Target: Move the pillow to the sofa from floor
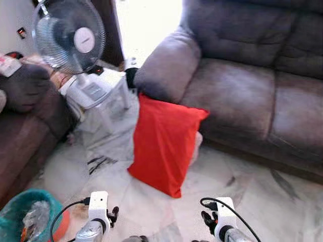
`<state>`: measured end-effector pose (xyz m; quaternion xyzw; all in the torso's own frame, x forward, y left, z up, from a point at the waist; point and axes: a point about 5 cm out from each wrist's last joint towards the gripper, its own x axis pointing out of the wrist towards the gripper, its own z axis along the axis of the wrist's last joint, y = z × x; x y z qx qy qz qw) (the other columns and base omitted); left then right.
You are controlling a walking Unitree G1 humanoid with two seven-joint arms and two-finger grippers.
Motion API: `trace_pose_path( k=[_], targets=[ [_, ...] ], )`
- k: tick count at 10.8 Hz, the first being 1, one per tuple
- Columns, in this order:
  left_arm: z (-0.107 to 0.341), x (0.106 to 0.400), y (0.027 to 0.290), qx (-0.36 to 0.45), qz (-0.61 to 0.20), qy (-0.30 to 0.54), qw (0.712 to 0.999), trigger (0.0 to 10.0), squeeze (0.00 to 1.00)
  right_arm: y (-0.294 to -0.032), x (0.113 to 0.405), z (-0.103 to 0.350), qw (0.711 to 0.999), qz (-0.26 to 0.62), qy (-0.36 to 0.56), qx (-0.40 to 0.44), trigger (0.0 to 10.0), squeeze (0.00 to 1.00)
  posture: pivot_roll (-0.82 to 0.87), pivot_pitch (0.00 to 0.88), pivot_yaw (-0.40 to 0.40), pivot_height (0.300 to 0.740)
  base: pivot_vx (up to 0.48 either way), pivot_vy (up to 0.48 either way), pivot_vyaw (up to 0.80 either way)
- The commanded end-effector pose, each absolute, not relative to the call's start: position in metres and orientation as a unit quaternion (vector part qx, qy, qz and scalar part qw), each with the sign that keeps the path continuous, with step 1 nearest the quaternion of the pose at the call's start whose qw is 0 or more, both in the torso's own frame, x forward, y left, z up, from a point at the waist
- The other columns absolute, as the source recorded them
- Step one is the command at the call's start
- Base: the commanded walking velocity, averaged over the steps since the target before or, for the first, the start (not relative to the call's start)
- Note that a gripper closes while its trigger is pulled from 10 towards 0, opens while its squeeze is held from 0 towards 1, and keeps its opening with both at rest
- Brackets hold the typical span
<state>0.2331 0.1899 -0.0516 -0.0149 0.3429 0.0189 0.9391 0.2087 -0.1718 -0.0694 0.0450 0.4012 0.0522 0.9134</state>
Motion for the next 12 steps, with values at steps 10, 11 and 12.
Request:
trace_pose_path(
  k=[10,11,12],
  targets=[
    [-0.0576,0.2248,0.1922,-0.014,0.025,0.365,0.931,10.0,0.00,-0.1709,0.2028,-0.0731,0.908,0.051,0.413,0.053,10.0,0.00,0.08,0.177,0.027,0.718,0.276,0.000,0.08],
    [-0.0574,0.2250,0.1923,-0.014,0.025,0.364,0.931,10.0,0.00,-0.1708,0.2028,-0.0730,0.908,0.050,0.413,0.053,10.0,0.00,0.08,0.178,0.028,0.718,0.244,0.000,0.00],
    [-0.0571,0.2254,0.1922,-0.013,0.025,0.362,0.932,10.0,0.00,-0.1710,0.2026,-0.0733,0.907,0.051,0.415,0.050,10.0,0.00,0.08,0.179,0.028,0.718,0.000,0.000,0.00]
  ],
)
